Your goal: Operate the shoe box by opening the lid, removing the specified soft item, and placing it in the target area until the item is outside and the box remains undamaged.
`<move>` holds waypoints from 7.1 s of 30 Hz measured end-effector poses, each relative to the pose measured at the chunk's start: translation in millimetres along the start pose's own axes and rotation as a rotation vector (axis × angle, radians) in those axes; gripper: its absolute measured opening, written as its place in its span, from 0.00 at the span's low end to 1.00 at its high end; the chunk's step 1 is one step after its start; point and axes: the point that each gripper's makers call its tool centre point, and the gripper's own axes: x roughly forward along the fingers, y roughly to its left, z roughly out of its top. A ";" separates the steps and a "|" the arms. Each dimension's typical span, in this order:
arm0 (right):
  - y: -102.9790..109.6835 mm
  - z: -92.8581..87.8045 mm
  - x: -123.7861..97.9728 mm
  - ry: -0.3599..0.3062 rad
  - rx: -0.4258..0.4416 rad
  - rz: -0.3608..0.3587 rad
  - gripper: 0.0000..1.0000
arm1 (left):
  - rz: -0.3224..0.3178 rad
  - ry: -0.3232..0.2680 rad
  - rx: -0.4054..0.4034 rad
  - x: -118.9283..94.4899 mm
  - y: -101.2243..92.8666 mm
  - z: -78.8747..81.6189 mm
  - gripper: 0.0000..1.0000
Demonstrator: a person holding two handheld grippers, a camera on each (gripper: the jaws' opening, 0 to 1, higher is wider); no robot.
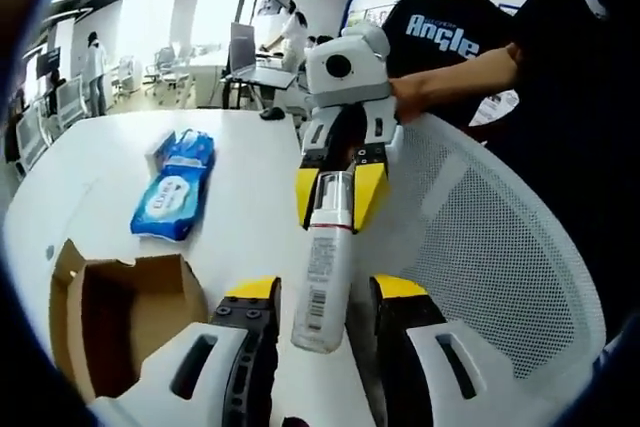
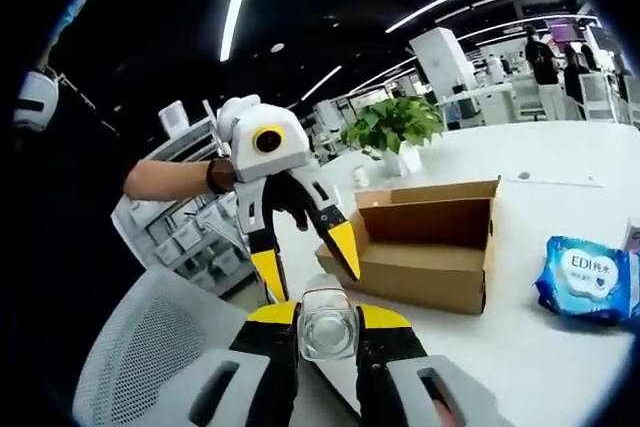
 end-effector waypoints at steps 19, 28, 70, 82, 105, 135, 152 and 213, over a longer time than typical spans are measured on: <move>-27.0 -0.1 -14.3 0.044 -0.016 -0.054 0.17 | 0.398 -0.142 -0.237 -42.5 56.5 -30.3 0.54; -39.3 2.8 -21.7 0.075 -0.050 -0.064 0.17 | 0.549 -0.188 -0.372 -60.9 65.8 -56.4 0.53; -208.1 48.9 -87.6 0.294 -0.092 -0.309 0.17 | 0.848 -0.396 -0.610 -76.9 60.1 -44.3 0.52; -251.7 76.1 -89.3 0.411 -0.217 -0.331 0.17 | 0.854 -0.412 -0.630 -66.5 62.0 -38.3 0.51; -338.7 85.9 -77.4 0.730 -0.559 -0.344 0.17 | 0.880 -0.393 -0.679 -63.0 64.3 -53.8 0.52; -379.3 60.4 -67.8 1.121 -0.884 -0.167 0.18 | 0.871 -0.382 -0.681 -61.3 67.0 -62.0 0.51; -382.6 58.7 -62.0 1.117 -0.863 -0.146 0.18 | 0.867 -0.371 -0.683 -59.8 66.6 -63.8 0.51; -346.3 109.4 -70.7 0.815 -0.710 -0.344 0.34 | 0.833 -0.445 -0.675 -63.2 65.3 -50.4 0.51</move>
